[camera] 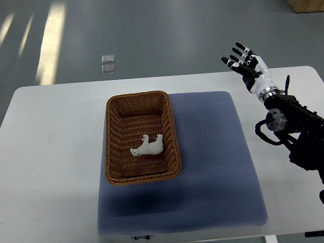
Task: Place white bear in brown basket with right hand
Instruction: 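Release the bear into the basket and raise the right hand away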
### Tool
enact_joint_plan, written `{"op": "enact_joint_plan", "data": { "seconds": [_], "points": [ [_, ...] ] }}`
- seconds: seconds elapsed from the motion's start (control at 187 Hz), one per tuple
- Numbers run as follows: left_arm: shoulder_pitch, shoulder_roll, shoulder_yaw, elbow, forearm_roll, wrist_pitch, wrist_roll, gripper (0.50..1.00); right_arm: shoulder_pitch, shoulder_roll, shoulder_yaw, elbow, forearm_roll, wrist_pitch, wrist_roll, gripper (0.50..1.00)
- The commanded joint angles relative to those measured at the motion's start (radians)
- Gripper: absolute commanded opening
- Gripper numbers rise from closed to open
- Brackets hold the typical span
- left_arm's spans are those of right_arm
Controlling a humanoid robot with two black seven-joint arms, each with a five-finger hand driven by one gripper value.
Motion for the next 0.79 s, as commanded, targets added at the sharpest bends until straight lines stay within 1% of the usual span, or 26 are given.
{"op": "enact_joint_plan", "data": {
  "seconds": [0.0, 0.171, 0.304, 0.443, 0.598, 0.78],
  "points": [
    [0.0, 0.0, -0.001, -0.003, 0.001, 0.0, 0.0, 1.0, -0.024, 0.003, 0.042, 0.0, 0.004, 0.003, 0.0, 0.915],
    [0.0, 0.0, -0.004, -0.003, -0.001, 0.0, 0.0, 1.0, -0.073, 0.012, 0.063, 0.006, 0.004, 0.001, 0.012, 0.915],
    [0.0, 0.0, -0.004, 0.001, -0.001, 0.0, 0.0, 1.0, -0.102, 0.012, 0.077, 0.012, 0.004, 0.015, 0.014, 0.915],
    [0.0, 0.0, -0.004, 0.001, -0.001, 0.0, 0.0, 1.0, -0.107, 0.007, 0.086, 0.012, 0.004, 0.054, 0.014, 0.917],
    [0.0, 0.0, -0.004, -0.003, -0.001, 0.0, 0.0, 1.0, -0.105, 0.001, 0.086, 0.011, 0.004, 0.123, 0.014, 0.917],
    [0.0, 0.0, -0.004, -0.006, -0.001, 0.0, 0.0, 1.0, -0.107, 0.004, 0.086, 0.011, 0.004, 0.126, 0.017, 0.917]
  ]
}}
